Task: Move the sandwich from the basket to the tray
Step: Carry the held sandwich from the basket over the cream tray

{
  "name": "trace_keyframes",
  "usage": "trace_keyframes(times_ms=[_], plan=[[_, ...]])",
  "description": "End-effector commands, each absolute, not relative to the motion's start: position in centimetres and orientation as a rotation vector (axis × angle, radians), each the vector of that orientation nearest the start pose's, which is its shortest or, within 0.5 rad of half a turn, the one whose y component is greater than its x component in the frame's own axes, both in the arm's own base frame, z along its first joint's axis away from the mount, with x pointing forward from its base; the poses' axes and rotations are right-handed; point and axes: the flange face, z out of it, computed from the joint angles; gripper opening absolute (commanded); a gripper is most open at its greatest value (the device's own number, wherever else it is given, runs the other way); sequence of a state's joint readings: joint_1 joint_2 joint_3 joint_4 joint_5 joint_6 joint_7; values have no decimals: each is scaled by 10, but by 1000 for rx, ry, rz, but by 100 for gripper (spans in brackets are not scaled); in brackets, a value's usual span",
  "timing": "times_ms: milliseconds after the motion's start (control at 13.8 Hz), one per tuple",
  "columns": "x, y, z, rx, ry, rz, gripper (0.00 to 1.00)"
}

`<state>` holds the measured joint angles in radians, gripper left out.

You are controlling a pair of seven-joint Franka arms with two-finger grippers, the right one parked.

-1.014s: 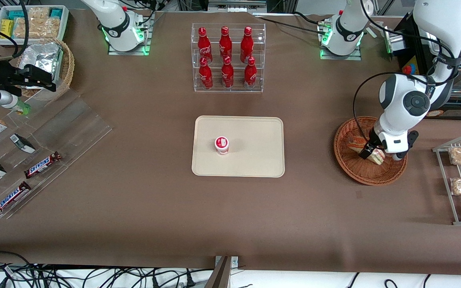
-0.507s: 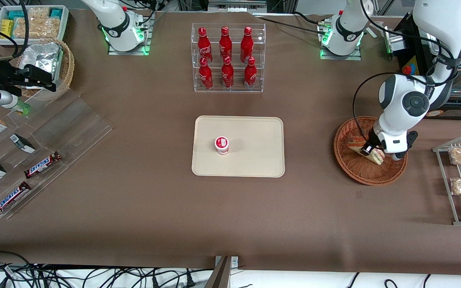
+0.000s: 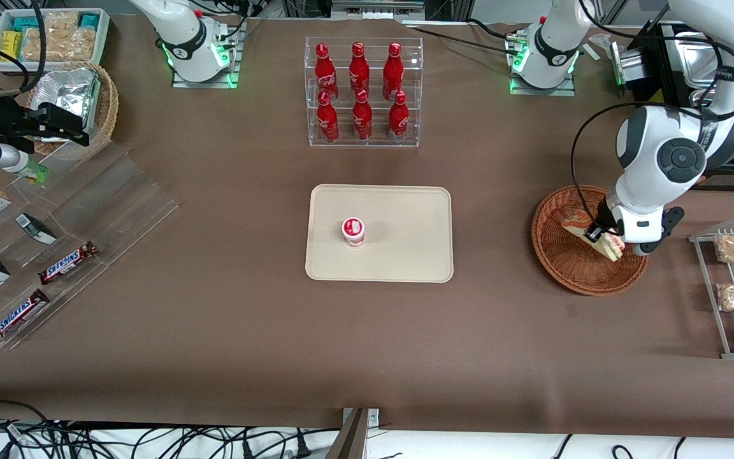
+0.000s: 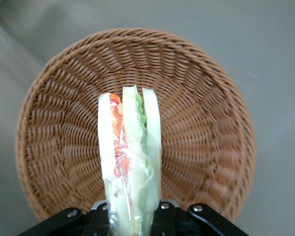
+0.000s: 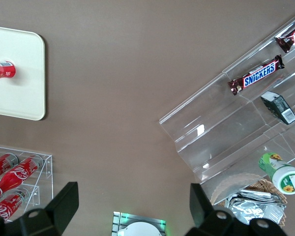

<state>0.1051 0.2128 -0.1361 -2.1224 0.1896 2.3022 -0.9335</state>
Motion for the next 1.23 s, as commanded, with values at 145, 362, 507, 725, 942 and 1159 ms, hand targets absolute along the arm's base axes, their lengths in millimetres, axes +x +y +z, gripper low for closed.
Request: trace_keyframes(times_ms=[145,362,507,725,942,1159], plan=[[587,-37,394,-2959,-903,130,0],[594,-68,440,-3090,-597,204,0],[591,-102,456,-3153,-324,212,0],[579,-148,460,-3236,63,246,0],[570,-186,464,-3272,363,228,0],[563,-223,460,-3292,380,201,0]])
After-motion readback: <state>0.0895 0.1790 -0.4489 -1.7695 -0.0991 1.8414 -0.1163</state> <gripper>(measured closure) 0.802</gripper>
